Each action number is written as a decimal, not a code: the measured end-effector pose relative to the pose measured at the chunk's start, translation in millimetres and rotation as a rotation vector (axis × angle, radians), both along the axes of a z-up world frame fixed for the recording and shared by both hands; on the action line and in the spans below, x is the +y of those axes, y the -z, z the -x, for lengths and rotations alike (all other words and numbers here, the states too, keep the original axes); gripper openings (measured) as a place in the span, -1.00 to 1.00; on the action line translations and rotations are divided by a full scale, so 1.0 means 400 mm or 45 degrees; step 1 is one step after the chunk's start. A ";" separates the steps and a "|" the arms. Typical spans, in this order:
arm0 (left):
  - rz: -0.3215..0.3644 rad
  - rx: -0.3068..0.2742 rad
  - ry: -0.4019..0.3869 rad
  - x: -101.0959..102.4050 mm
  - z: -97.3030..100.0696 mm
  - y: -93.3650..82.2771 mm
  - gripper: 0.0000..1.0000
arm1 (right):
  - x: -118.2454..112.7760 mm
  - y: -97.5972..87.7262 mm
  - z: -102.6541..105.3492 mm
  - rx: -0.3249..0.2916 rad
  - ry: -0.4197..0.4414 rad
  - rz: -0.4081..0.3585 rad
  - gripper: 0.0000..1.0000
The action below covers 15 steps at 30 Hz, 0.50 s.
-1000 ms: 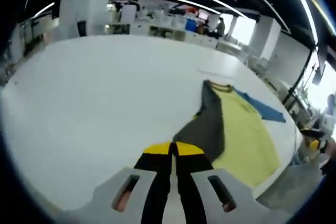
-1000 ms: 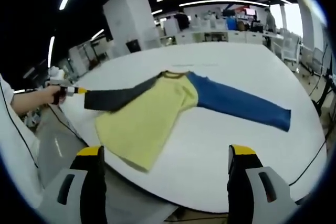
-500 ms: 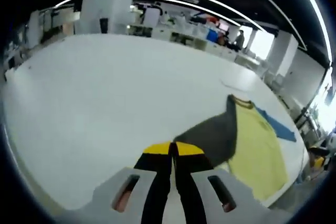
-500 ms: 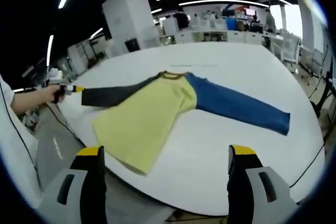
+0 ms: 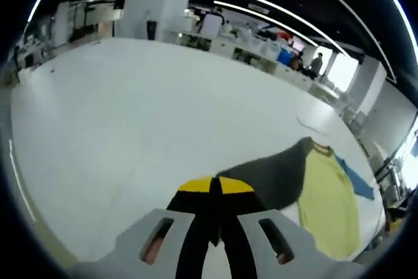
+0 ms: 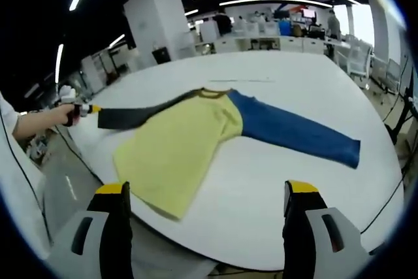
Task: Fold the garment on the visible template until the final outline fits inside the template.
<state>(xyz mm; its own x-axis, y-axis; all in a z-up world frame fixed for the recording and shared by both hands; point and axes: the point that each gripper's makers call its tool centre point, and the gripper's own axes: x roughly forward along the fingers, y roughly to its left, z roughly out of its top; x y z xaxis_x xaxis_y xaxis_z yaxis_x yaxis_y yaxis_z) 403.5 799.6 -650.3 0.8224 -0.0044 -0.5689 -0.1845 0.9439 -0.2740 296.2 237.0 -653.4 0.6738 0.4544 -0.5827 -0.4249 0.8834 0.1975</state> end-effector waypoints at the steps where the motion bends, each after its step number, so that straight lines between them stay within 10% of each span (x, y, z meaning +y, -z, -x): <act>1: 0.001 0.002 -0.006 0.005 -0.003 0.001 -1.00 | 0.001 0.001 0.000 0.001 0.000 -0.001 0.94; 15: 0.017 0.034 -0.087 0.076 -0.038 0.032 -1.00 | 0.003 -0.007 -0.023 0.006 0.010 0.007 0.94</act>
<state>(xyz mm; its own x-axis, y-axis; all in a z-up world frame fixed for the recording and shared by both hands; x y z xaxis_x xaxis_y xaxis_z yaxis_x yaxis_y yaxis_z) 418.8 830.0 -663.2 0.8056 0.0437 -0.5908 -0.2561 0.9250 -0.2808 305.2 238.1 -650.6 0.6749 0.4458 -0.5880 -0.4168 0.8879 0.1948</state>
